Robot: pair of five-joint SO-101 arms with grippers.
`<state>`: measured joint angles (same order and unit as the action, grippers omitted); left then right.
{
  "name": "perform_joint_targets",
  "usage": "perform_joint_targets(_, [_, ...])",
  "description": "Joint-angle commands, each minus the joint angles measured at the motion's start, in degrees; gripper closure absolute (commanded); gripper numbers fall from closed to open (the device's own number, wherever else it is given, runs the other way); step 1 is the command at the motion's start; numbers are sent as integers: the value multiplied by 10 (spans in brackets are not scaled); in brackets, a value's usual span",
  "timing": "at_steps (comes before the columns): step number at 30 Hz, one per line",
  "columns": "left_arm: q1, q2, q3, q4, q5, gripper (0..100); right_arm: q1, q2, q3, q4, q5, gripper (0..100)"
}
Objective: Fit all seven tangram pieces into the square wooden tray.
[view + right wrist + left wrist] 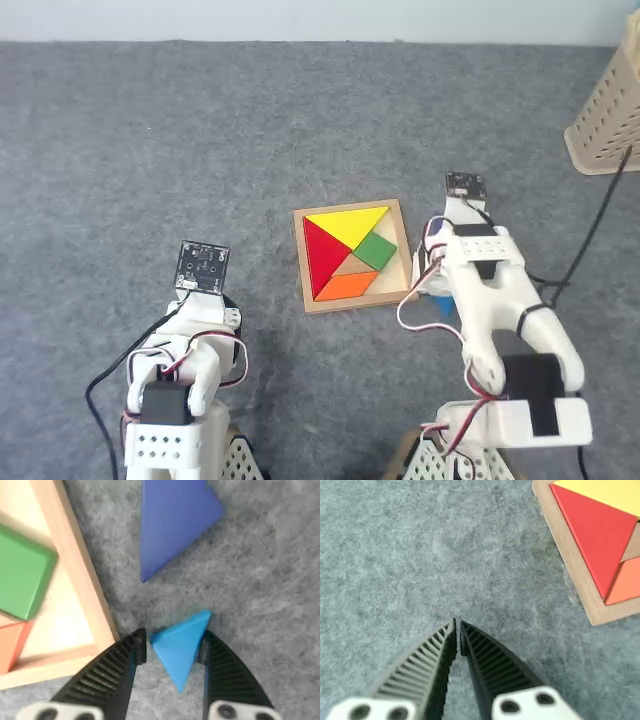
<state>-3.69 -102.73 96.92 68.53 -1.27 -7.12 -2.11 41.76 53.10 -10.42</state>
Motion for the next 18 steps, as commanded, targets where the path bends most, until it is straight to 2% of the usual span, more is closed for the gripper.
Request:
perform_joint_targets(1, [-3,-2,-3,3,5,989,-1,18,-49,11,-4,817])
perform_joint_targets(18, [-3,-2,-3,3,5,989,-1,48,-66,56,-2,822])
